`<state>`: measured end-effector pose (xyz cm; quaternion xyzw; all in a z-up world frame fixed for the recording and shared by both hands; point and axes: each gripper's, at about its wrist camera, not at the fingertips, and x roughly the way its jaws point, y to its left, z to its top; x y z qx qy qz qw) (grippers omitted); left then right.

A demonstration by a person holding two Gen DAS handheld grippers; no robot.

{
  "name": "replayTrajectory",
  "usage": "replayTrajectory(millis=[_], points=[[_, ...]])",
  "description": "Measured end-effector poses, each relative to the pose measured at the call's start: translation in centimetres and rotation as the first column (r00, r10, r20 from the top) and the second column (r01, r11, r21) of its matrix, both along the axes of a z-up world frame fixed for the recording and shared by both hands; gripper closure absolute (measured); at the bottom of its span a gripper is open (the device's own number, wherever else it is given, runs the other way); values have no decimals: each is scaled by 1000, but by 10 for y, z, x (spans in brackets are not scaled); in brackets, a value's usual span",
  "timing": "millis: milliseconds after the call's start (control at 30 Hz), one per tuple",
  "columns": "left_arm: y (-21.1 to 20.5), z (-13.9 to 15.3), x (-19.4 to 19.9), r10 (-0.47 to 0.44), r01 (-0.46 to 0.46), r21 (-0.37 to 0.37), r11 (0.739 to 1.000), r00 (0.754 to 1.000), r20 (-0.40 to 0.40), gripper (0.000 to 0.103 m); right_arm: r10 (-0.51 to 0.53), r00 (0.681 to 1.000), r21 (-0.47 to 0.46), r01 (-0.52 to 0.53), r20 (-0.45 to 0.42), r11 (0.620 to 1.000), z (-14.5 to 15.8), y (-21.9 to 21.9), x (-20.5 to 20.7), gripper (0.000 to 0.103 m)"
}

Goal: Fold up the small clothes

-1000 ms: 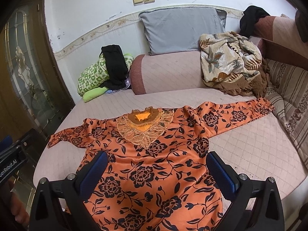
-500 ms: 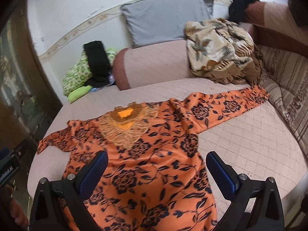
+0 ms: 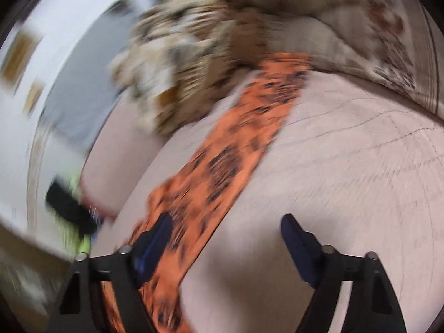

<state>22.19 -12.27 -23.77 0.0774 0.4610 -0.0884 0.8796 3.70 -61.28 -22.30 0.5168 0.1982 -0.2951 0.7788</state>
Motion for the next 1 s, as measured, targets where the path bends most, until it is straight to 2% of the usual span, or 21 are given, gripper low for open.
replayTrajectory(millis=[67,133,233,433,500,533,567,667,733,867,933,1000], points=[[-8,5,1,-10,9,26,1000,999,38,0,-76,996,60,74,39,995,-10,-31,2,30],[-16,5,1,-39,36,49,998,997,63,0,-125,990,129,116,68,985,-21,-60,11,31],[-19,-4,7,-51,47,83,995,998,41,0,-166,985,167,158,39,973,-33,-86,32,37],[-9,-23,24,-54,50,132,990,998,30,0,-270,963,121,267,10,956,-31,-133,62,40],[-10,-25,28,-49,46,119,992,998,23,0,-258,965,67,261,-45,963,-28,-145,74,53],[-8,-25,31,-49,46,120,992,999,21,0,-247,965,45,251,-84,967,-29,-148,76,77],[-8,-24,32,-48,45,118,992,999,23,0,-239,965,32,244,-110,969,-31,-151,77,91],[-7,-19,33,-44,37,125,991,998,51,0,-238,971,28,238,-4,971,-23,-148,68,97],[-1,-12,36,-28,20,119,993,997,68,0,-198,979,-34,200,45,979,-7,-134,70,97],[20,6,46,34,-40,64,997,996,84,0,-5,992,-140,23,124,990,37,-83,99,97],[38,18,52,85,-89,33,995,991,100,0,119,983,-194,-92,137,977,59,-40,123,97],[55,29,58,138,-140,11,990,983,120,0,242,962,-241,-207,129,948,76,5,153,97]])
